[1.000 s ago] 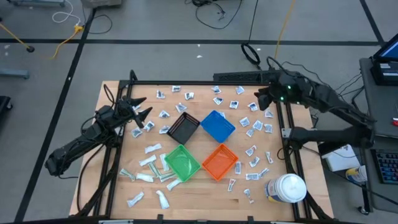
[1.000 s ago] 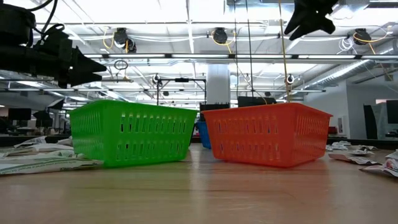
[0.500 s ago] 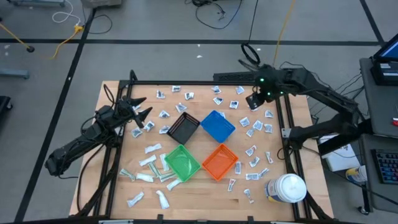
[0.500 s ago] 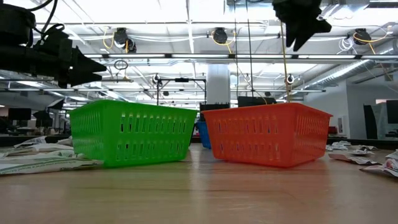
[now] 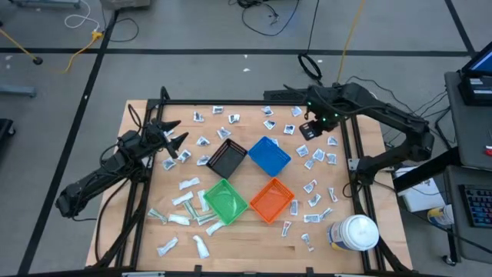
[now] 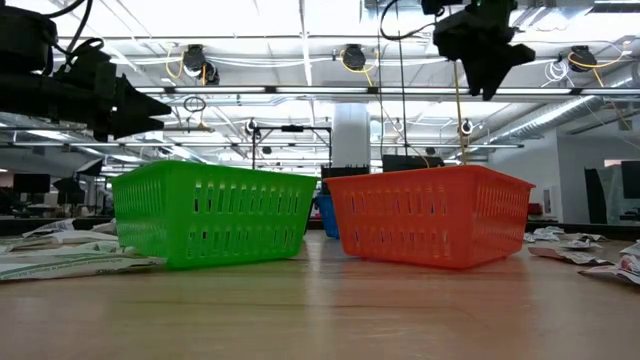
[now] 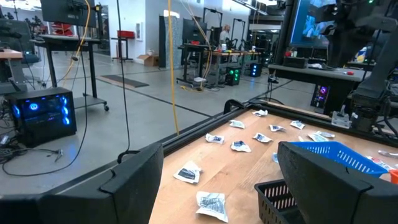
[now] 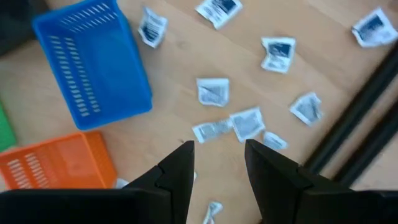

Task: Pick & Place First Aid Supplies
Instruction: Put the blue alcohol pad into the blue bin

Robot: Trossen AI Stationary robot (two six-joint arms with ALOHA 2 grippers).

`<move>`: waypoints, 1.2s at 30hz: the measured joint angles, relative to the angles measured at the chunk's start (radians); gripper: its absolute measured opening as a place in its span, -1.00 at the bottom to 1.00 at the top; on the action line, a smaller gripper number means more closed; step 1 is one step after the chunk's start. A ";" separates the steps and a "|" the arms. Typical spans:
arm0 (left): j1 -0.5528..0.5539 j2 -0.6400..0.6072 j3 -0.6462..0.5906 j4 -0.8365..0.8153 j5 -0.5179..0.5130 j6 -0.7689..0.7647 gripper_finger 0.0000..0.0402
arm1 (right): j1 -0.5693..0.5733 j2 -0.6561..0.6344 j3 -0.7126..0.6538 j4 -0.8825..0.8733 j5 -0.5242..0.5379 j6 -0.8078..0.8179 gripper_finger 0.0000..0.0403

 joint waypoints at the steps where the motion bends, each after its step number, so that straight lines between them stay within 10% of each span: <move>1: 0.000 0.000 0.000 0.000 0.000 0.000 0.61 | 0.000 0.001 0.000 0.006 0.000 -0.010 -0.31; 22: 0.000 0.000 0.000 0.000 0.000 0.000 0.61 | -0.361 0.080 0.000 0.059 0.030 -0.146 0.26; 36: 0.000 0.000 0.000 0.000 0.000 0.000 0.61 | -0.379 0.182 -0.022 0.173 0.029 -0.175 0.22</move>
